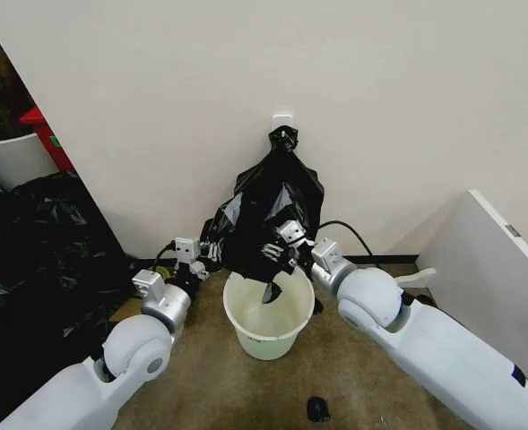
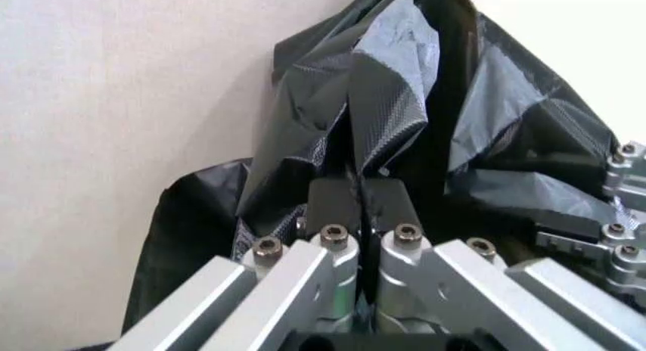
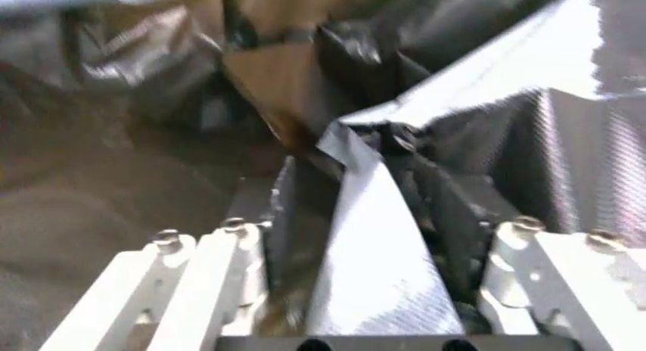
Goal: Place the garbage bag over the trash bin.
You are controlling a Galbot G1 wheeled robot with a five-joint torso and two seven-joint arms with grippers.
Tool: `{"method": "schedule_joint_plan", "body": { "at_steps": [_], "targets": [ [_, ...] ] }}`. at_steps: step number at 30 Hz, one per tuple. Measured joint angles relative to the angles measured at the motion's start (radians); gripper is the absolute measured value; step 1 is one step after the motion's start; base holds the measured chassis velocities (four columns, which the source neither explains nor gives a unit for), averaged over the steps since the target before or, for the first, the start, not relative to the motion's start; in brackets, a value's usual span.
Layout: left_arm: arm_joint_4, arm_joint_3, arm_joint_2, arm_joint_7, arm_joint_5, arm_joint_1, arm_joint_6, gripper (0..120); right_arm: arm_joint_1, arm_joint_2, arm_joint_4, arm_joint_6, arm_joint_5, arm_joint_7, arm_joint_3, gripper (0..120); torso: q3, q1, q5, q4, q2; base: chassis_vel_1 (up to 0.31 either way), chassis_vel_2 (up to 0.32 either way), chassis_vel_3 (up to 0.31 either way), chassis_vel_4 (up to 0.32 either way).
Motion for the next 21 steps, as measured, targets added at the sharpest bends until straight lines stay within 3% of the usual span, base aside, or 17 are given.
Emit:
{"method": "schedule_joint_plan", "body": {
  "at_steps": [10,16,21],
  "targets": [
    [0.012,0.016,-0.005,-0.001,-0.006,-0.036,0.0,0,-0.006,-0.045,0.015,-0.025,0.011,-0.005,0.001,4,0.0,0.0,0.0,0.0,0.0,0.0,0.0,0.0,0.0],
    [0.011,0.015,-0.007,-0.003,-0.006,-0.03,0.001,0,-0.017,-0.051,0.022,-0.006,0.023,-0.004,0.013,0,0.0,0.0,0.0,0.0,0.0,0.0,0.0,0.0,0.0],
    [-0.002,0.008,-0.009,-0.006,-0.006,-0.018,0.002,0,-0.069,-0.051,0.049,0.095,0.087,0.023,0.068,0,0.0,0.0,-0.0001,0.0002,0.0,0.0,0.0,0.0,0.0]
  ]
}}
